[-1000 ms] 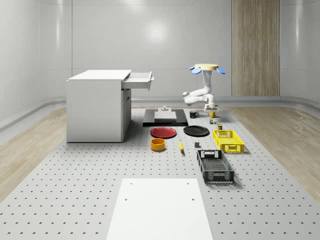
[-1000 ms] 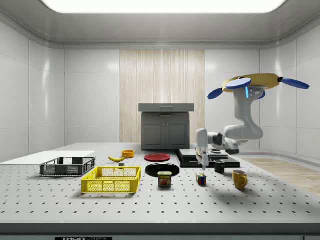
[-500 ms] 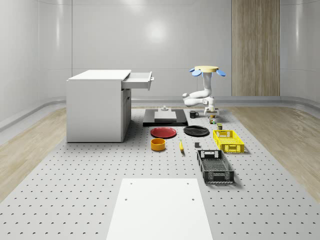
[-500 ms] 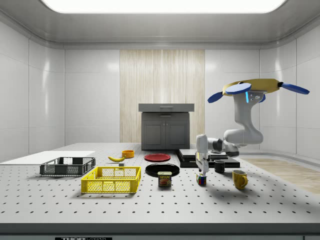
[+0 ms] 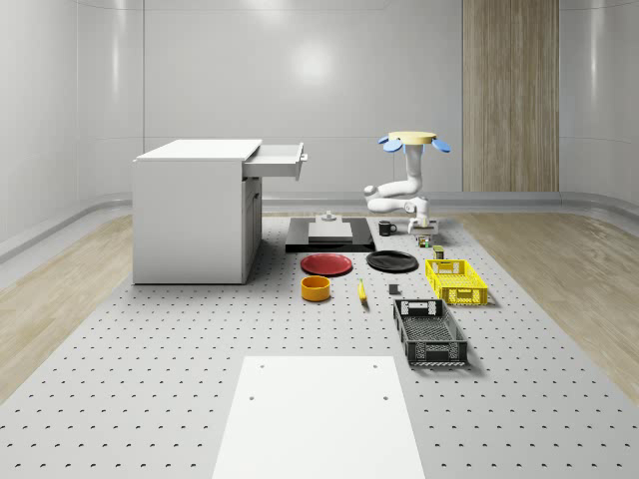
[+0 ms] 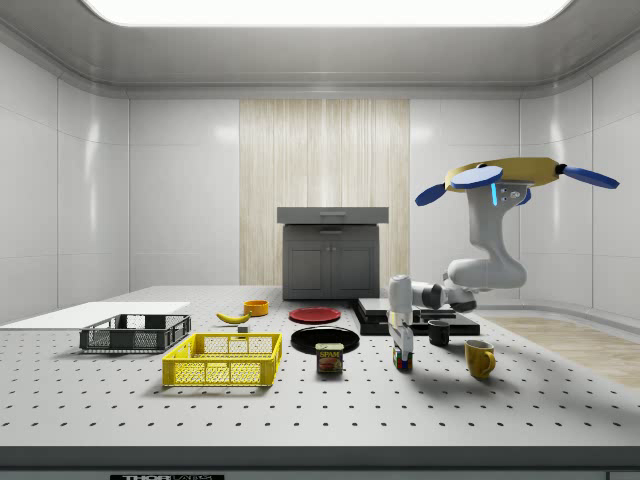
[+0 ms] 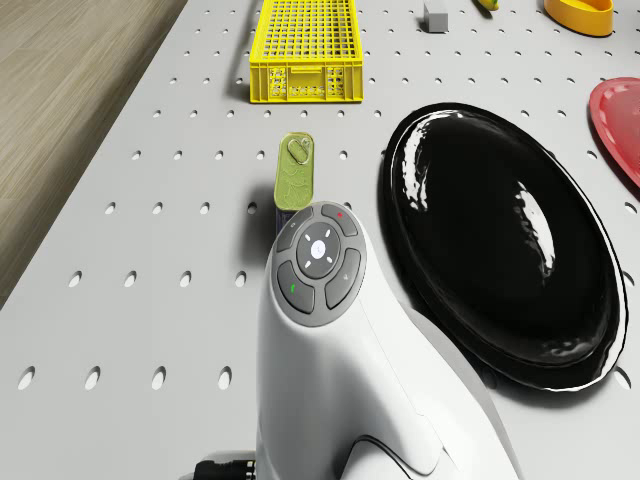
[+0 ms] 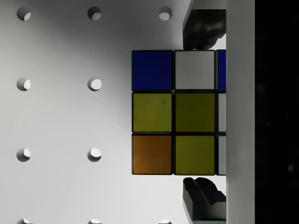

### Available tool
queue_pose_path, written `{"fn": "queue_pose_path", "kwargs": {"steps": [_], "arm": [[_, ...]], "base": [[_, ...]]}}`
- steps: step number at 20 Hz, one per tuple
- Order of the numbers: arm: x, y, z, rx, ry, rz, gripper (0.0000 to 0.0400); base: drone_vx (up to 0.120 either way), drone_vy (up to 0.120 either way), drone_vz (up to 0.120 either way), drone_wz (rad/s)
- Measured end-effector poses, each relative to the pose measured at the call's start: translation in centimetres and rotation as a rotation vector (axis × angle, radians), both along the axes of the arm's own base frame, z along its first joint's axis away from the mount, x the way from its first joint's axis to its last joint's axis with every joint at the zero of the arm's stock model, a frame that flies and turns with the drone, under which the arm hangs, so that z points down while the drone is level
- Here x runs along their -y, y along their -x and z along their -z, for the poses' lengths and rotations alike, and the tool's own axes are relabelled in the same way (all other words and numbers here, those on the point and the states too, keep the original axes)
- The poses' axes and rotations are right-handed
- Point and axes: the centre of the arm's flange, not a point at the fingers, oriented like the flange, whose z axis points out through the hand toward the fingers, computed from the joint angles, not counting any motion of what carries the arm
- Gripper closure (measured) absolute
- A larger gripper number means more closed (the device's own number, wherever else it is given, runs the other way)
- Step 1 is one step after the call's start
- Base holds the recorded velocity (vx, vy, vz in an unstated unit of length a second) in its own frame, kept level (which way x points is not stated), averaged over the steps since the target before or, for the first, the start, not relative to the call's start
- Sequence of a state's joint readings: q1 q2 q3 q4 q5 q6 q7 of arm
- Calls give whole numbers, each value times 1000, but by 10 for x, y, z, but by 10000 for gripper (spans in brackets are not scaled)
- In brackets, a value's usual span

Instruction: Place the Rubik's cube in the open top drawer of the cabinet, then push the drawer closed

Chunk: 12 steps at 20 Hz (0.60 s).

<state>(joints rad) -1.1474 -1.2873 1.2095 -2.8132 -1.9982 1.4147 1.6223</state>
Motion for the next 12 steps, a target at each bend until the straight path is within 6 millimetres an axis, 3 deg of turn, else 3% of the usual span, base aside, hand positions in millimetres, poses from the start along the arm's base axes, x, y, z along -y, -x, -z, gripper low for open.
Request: {"fn": "queue_pose_path", "kwargs": {"steps": [4,7,12], "arm": [[0,-1,-8,0,0,0,0],[0,-1,-11,0,0,0,40],[0,-2,-13,0,0,0,65]], "base": [[0,0,0,0],[0,0,0,0],[0,0,0,0]]}}
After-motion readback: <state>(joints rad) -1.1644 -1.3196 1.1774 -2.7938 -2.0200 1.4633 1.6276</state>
